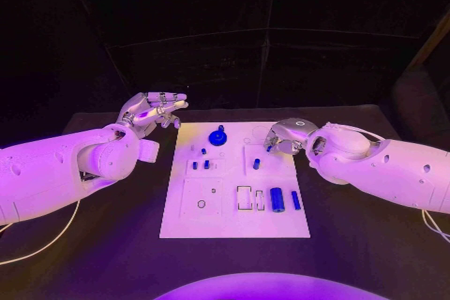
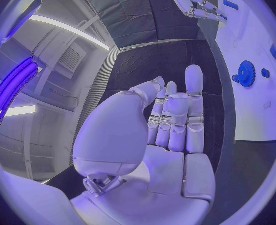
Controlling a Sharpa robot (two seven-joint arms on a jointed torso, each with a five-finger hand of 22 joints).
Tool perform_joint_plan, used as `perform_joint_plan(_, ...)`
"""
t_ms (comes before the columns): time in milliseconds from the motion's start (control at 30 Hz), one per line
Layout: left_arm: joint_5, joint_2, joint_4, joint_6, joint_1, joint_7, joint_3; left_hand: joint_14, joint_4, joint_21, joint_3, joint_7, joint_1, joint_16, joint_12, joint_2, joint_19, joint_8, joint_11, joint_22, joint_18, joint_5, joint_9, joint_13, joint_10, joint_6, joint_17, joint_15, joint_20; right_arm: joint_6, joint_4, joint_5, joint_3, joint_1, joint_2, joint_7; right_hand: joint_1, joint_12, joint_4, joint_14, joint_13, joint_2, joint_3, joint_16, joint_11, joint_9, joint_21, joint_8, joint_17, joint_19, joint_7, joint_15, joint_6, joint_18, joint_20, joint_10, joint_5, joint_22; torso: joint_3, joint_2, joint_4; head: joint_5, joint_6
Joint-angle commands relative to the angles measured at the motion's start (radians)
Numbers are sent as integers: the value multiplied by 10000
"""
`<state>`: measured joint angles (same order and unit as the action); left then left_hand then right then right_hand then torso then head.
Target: Assemble the parts on the task board
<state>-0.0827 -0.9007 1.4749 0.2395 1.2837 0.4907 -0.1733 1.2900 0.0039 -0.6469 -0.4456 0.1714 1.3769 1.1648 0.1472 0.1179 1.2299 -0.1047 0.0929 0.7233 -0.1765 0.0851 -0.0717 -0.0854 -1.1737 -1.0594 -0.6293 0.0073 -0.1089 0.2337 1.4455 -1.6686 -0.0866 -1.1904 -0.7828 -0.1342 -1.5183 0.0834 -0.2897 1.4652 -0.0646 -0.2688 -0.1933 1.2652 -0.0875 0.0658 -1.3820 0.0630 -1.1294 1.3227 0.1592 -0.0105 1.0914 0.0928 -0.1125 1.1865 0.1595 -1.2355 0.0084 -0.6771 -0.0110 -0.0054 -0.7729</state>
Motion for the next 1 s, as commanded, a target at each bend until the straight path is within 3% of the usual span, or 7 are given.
perform_joint_plan(33,-23,4,-18,-163,13,62,6,-69,-41,45,-5,11,42,-28,44,19,-42,-23,36,-14,-60,33,11,-10,84,75,12,19,16,184,122,137,6,-19,-83,-59,93,-41,-2,308,13,14,83,39,11,11,-41,22,-6,86,-14,73,65,-149,13,89,-53,-21,-1,-2,8,69,-8)
perform_joint_plan(367,-23,21,-77,-194,13,52,6,-70,-40,46,-4,14,38,-28,45,18,-43,-21,39,-15,-59,33,12,-9,89,81,11,21,15,277,763,416,27,-60,-444,-78,127,-49,-7,305,14,37,90,34,13,11,-48,20,8,90,-17,74,67,-151,13,89,-57,-31,-3,17,-5,103,3)
perform_joint_plan(667,-23,35,-101,-202,13,45,5,-71,-40,47,-4,15,37,-28,45,18,-43,-20,39,-15,-59,33,12,-9,90,82,12,22,15,410,1202,504,454,-141,-588,-120,142,-50,-7,308,13,40,97,50,15,11,-74,21,-13,122,-18,75,71,-161,13,93,-57,-77,-13,15,11,103,53)
perform_joint_plan(1000,-23,34,-88,-226,14,29,5,-77,-40,51,-1,19,29,-33,48,20,-44,-17,44,-18,-58,32,14,-8,101,92,24,26,12,456,1753,571,558,-191,-642,-152,149,-51,-8,311,12,42,101,64,16,12,-92,22,-31,144,-19,76,73,-168,14,96,-56,-108,-15,-4,1,150,88)
